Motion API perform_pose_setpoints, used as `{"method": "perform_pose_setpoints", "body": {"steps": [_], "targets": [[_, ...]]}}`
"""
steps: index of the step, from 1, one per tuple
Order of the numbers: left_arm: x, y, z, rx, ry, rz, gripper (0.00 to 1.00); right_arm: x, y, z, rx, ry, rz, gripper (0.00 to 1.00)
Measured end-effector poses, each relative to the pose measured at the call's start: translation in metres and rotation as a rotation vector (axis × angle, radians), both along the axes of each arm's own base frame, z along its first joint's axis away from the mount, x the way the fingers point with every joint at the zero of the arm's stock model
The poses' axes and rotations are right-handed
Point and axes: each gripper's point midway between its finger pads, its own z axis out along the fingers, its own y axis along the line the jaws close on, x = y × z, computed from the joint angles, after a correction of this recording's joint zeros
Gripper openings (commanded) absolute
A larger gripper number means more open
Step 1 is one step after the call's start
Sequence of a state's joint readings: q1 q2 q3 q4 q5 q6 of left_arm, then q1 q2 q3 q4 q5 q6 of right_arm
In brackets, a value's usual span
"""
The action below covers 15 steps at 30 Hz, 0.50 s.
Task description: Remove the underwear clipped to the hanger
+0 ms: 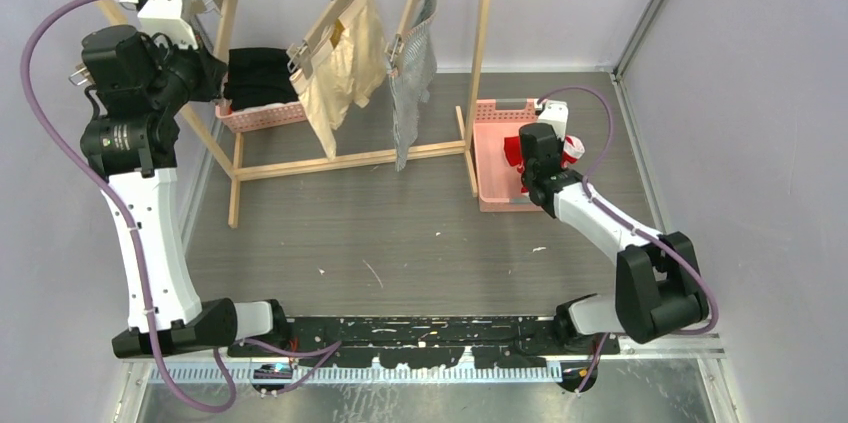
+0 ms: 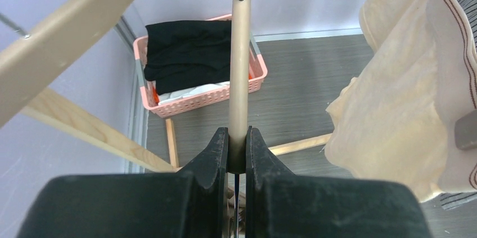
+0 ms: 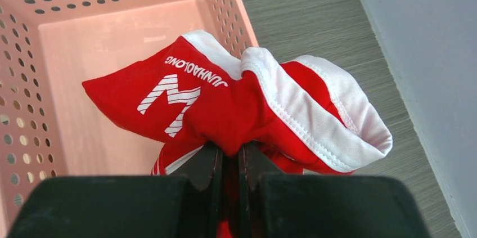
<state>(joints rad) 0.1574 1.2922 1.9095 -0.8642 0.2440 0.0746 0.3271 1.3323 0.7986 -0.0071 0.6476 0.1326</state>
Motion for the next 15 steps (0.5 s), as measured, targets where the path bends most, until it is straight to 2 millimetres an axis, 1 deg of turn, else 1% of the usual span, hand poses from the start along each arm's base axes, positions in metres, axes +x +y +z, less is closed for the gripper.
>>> {"method": "perform_pose_setpoints", "body": {"steps": [3, 8, 15], "targets": [[-0.007, 0.005, 0.003, 0.006, -0.005, 0.021, 0.00, 0.004, 0.002, -0.013, 0.013, 0.027, 0.013, 0.01], [-0.009, 0.012, 0.017, 0.013, -0.047, 0.045, 0.00, 0.008, 0.005, -0.028, 0.027, 0.061, 0.031, 0.01], [-0.010, 0.022, 0.020, 0.011, -0.055, 0.079, 0.00, 0.011, 0.006, -0.032, 0.053, 0.063, 0.035, 0.01]]}}
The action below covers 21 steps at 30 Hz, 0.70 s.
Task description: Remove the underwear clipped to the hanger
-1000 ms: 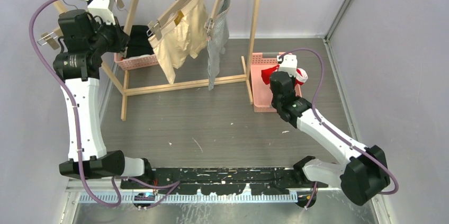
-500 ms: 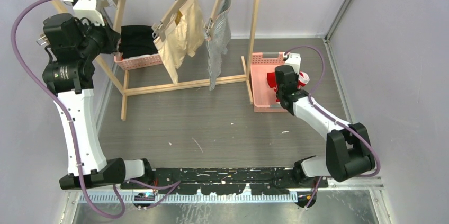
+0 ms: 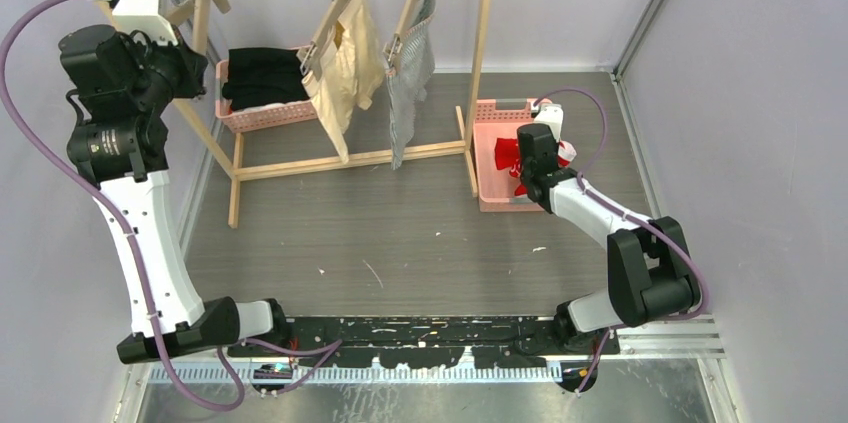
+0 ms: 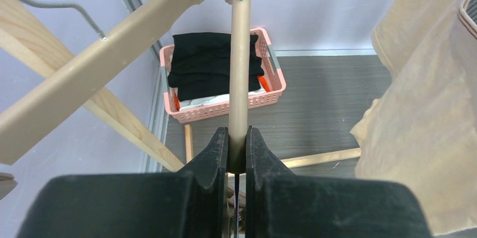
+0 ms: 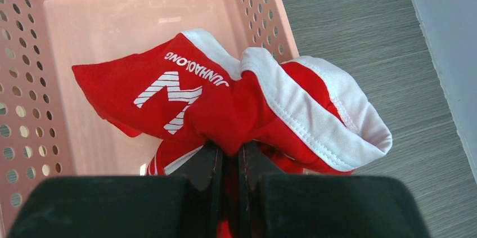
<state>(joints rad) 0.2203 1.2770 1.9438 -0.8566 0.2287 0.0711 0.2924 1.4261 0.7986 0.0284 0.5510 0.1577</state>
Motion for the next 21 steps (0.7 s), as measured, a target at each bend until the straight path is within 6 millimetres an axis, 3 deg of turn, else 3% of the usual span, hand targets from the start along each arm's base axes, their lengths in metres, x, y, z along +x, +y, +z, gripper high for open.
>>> {"method": "perform_pose_setpoints", "body": {"steps": [12, 16, 21], "targets": [[0.021, 0.025, -0.003, -0.035, 0.014, 0.056, 0.04, 0.001, 0.004, -0.004, 0.016, 0.009, 0.015, 0.01], [0.030, 0.030, -0.010, -0.048, 0.033, 0.066, 0.25, 0.001, 0.004, -0.004, 0.020, 0.008, 0.014, 0.01], [0.032, 0.031, -0.012, -0.066, 0.017, 0.077, 0.30, 0.001, 0.005, -0.004, 0.024, 0.007, 0.014, 0.01]]}}
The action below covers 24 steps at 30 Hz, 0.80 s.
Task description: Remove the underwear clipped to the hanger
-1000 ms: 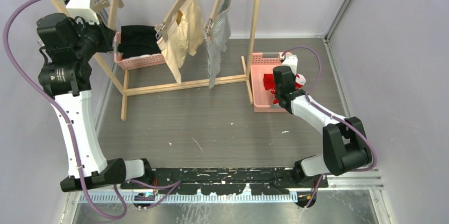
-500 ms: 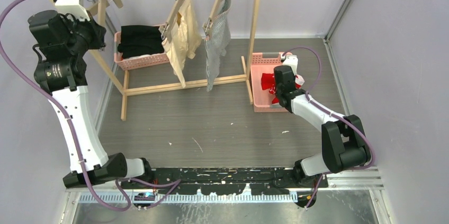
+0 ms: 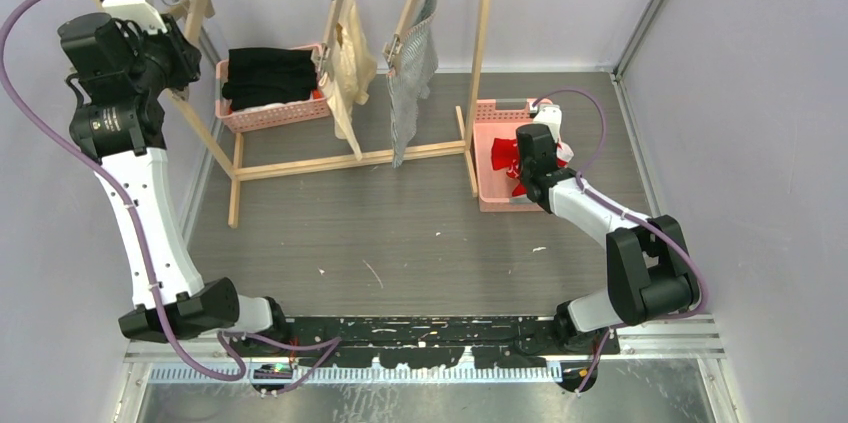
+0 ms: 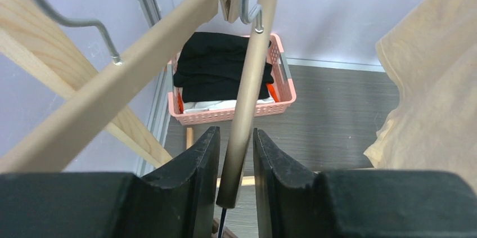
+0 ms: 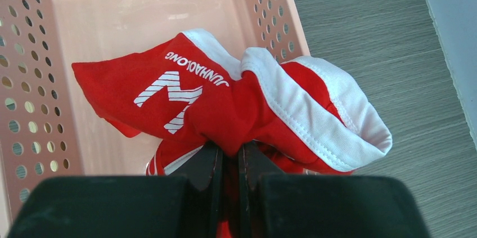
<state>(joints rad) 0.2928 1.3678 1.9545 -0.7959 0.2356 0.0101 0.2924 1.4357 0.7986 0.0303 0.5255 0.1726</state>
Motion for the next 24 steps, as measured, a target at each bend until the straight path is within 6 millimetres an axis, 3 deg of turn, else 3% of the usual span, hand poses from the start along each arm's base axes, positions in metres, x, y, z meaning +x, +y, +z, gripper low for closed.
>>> {"method": "perform_pose_setpoints", "body": {"steps": [7, 18, 22, 24], "targets": [[-0.014, -0.004, 0.018, 0.016, -0.060, 0.003, 0.27, 0.000, 0.002, -0.002, 0.014, 0.001, -0.001, 0.01], [-0.022, -0.005, 0.028, 0.032, -0.089, 0.008, 0.43, 0.001, 0.005, -0.003, 0.026, 0.004, 0.011, 0.01], [-0.037, -0.005, 0.040, 0.054, -0.123, 0.031, 0.45, 0.001, 0.006, -0.003, 0.029, 0.005, 0.016, 0.01], [-0.059, -0.007, 0.060, 0.086, -0.182, 0.050, 0.46, 0.001, 0.006, -0.005, 0.032, 0.010, 0.020, 0.23]]}}
